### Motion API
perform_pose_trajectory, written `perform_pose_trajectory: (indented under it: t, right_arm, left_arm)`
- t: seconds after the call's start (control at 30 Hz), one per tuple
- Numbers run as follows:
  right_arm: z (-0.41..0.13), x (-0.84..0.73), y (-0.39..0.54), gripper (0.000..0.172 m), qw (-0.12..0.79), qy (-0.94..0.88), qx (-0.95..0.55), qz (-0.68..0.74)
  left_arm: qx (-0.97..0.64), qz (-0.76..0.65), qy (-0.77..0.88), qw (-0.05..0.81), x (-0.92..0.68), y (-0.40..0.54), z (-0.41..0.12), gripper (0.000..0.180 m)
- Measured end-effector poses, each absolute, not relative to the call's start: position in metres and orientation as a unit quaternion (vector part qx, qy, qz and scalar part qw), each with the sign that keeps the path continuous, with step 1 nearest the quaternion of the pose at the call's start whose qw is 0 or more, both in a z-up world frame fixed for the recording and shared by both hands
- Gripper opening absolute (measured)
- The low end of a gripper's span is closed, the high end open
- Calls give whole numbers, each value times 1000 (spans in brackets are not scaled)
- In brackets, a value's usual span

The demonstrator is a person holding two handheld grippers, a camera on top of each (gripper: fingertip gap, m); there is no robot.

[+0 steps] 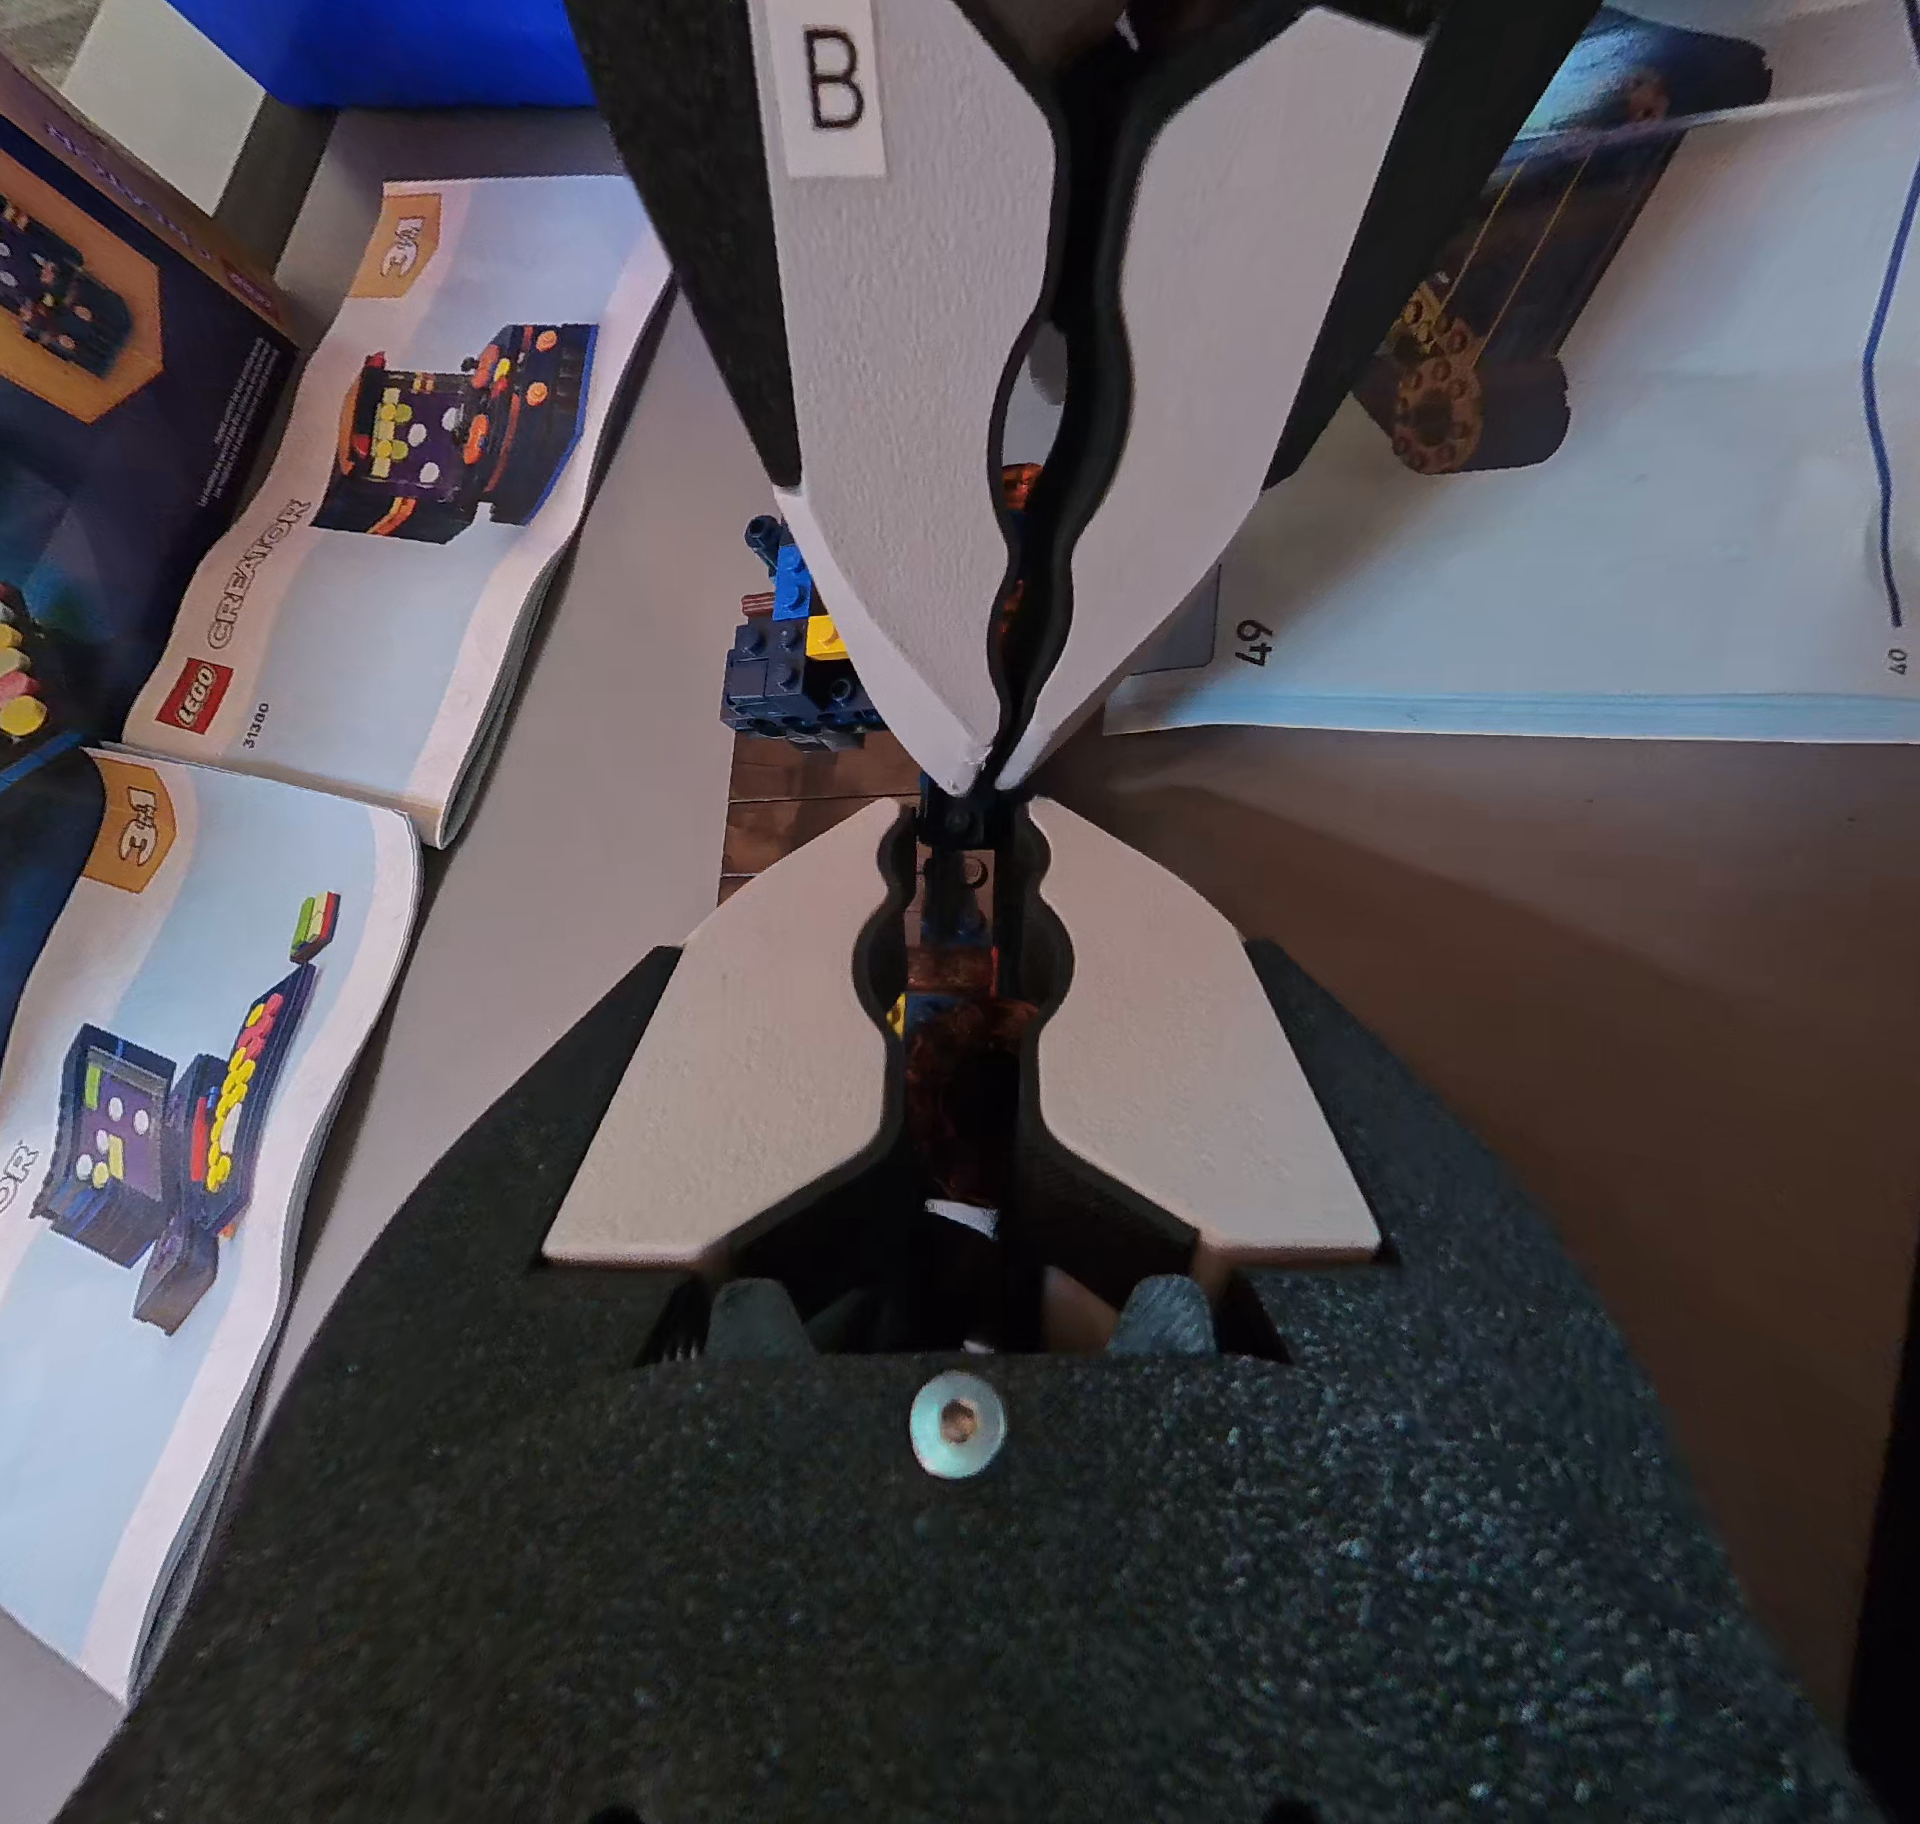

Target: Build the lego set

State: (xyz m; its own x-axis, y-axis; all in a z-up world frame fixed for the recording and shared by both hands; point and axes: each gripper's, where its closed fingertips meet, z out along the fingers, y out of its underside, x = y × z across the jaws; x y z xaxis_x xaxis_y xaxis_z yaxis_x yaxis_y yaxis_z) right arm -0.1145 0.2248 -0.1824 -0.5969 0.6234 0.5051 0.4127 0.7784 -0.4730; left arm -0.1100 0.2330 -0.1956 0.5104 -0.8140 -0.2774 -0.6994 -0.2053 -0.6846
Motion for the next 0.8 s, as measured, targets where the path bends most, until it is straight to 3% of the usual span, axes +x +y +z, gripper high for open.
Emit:
perform_pose_trajectory:
  t: [0.5,0.67,0.8]
  right_arm:
    - [-182,-113,223,0,349,-884,-279,136]
    - [-204,-105,224,0,288,-895,-318,119]
    - [-190,-103,213,0,269,-871,-349,217]
  left_arm:
    - [-769,-73,495,398,-109,233,-198,17]
    - [-772,-61,486,405,-113,237,-198,17]
    - [-773,-76,480,408,-112,236,-198,17]
